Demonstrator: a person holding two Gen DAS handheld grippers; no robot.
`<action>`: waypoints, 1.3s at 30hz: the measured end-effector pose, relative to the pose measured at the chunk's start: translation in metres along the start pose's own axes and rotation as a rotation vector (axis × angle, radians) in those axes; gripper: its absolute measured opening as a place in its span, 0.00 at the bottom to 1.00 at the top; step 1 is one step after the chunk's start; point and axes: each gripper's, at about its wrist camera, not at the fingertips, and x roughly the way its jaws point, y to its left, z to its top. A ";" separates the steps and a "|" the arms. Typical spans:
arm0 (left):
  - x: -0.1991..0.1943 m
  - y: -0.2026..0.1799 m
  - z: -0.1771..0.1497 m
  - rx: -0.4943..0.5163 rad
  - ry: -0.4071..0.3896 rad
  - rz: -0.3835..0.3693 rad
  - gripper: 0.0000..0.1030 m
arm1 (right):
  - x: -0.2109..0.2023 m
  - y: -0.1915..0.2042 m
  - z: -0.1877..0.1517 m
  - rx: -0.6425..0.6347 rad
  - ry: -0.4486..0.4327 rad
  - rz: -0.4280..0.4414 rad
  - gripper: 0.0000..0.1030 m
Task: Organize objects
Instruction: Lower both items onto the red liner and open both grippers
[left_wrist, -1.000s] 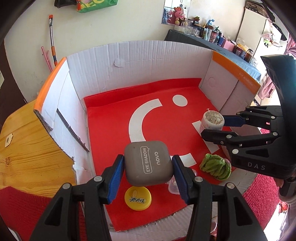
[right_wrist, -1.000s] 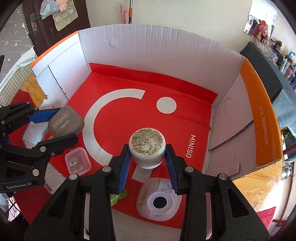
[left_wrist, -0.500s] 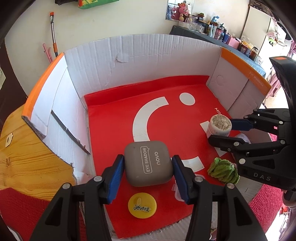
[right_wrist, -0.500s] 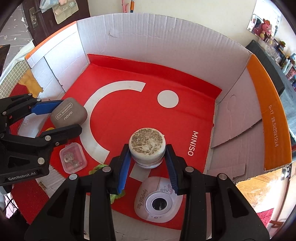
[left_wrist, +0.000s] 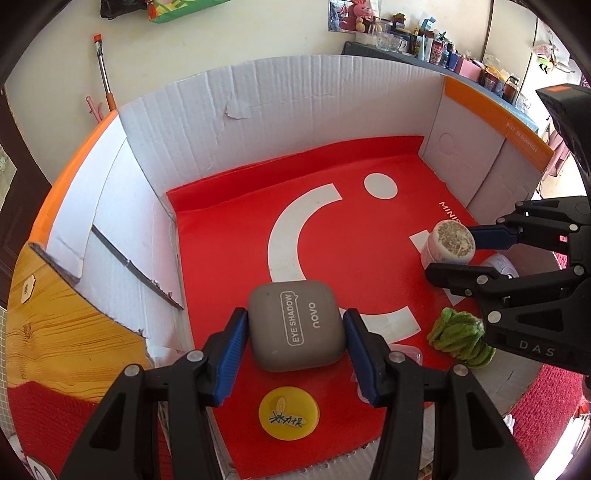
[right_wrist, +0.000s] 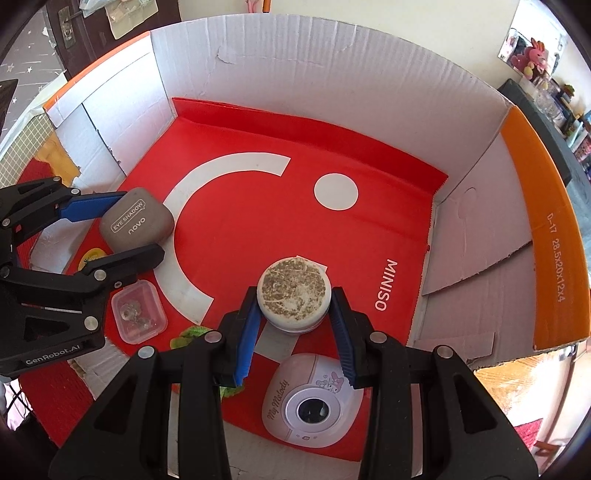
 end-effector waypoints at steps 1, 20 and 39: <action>0.000 0.000 0.000 0.003 0.002 0.004 0.53 | 0.000 -0.001 0.000 0.002 0.001 0.002 0.35; -0.001 0.000 -0.001 0.009 0.018 0.018 0.53 | -0.004 -0.007 -0.005 0.004 0.019 0.017 0.35; -0.014 0.014 -0.006 -0.034 0.007 -0.039 0.53 | -0.017 -0.008 -0.008 0.005 0.002 0.012 0.35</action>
